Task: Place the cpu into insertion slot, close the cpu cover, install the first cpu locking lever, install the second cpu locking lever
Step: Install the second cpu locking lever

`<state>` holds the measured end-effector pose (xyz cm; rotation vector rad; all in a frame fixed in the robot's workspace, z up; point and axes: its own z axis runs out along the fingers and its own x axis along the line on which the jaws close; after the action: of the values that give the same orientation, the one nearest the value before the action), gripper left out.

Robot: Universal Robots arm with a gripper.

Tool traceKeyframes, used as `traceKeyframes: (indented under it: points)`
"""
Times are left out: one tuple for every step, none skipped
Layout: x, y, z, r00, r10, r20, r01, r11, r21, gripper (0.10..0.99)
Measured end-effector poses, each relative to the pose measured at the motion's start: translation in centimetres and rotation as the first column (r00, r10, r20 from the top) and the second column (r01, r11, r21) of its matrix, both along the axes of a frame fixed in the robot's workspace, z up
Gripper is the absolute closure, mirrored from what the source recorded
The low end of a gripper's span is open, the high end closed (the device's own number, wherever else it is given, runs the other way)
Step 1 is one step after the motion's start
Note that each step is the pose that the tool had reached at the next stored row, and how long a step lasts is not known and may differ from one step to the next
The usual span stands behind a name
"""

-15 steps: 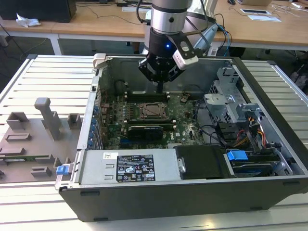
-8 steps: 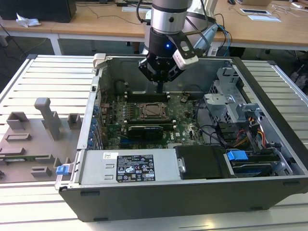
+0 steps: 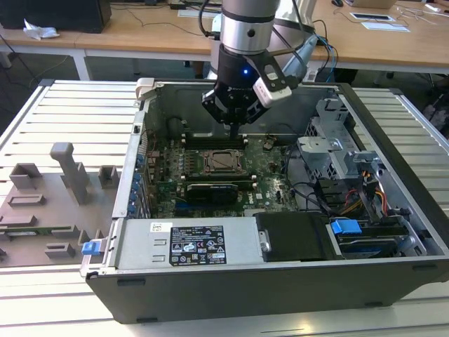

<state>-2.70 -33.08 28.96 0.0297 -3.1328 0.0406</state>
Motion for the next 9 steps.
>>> traceKeyframes:
  points:
    - [0.00,-0.83,-0.05,1.0000,0.000,0.0000,0.000,1.0000,0.000,0.980]
    - [-0.01,-1.17,-0.10,1.0000,0.000,0.0001,0.000,1.0000,0.000,0.980]
    - [-0.01,-1.50,-0.14,1.0000,0.000,0.0000,0.000,1.0000,0.001,0.980]
    - [-0.02,-1.87,-0.19,1.0000,0.000,0.0001,0.000,1.0000,0.002,0.980]
    - [-0.02,-2.06,-0.22,1.0000,0.000,0.0001,0.000,1.0000,0.003,0.980]
    - [-0.03,-2.28,-0.26,1.0000,0.000,0.0000,0.000,1.0000,0.004,0.980]
    - [-0.05,-2.76,-0.36,1.0000,0.000,0.0000,0.000,1.0000,0.006,0.980]
    - [-0.07,-3.00,-0.43,1.0000,0.000,0.0001,0.000,1.0000,0.007,0.980]
    - [-0.10,-3.15,-0.50,1.0000,0.000,0.0001,0.000,1.0000,0.010,0.980]
